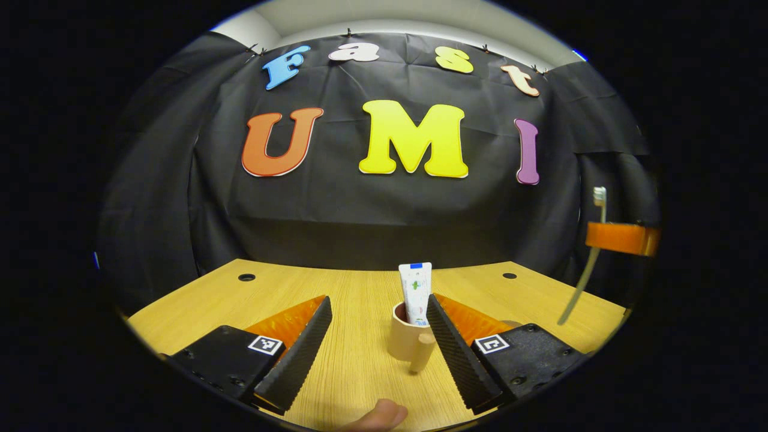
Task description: Put the toothbrush and toothpaste on the desktop into the cup, then pick up the cup and place it on the coaster on the desktop.
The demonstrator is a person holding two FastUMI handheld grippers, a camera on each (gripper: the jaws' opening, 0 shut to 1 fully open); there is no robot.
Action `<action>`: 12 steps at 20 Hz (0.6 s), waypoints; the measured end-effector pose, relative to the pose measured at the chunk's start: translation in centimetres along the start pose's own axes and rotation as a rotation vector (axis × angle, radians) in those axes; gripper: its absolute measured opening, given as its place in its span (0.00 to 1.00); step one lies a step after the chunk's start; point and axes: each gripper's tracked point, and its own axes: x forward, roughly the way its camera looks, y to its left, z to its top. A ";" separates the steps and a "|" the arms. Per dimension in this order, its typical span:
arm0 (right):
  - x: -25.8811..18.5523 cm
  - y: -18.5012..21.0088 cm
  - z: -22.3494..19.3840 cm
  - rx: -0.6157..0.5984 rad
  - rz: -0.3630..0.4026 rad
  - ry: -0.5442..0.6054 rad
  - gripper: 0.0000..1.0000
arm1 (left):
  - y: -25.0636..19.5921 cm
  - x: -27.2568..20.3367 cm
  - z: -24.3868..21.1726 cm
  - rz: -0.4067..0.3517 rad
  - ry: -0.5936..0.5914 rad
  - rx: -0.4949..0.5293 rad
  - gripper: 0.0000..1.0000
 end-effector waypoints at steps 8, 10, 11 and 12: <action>9.8 7.3 2.4 0.007 0.074 -0.014 0.00 | -0.3 -4.5 -3.6 -0.010 0.024 -0.026 1.00; 11.0 9.6 1.8 0.004 0.115 -0.005 0.00 | -0.2 -4.8 -4.0 -0.011 0.023 -0.022 1.00; 11.7 10.5 1.4 -0.006 0.128 -0.003 0.00 | -0.2 -5.0 -4.1 -0.022 0.025 -0.031 1.00; 12.2 11.2 0.9 -0.016 0.135 0.002 0.00 | -0.6 -5.1 -4.4 -0.045 0.030 -0.047 1.00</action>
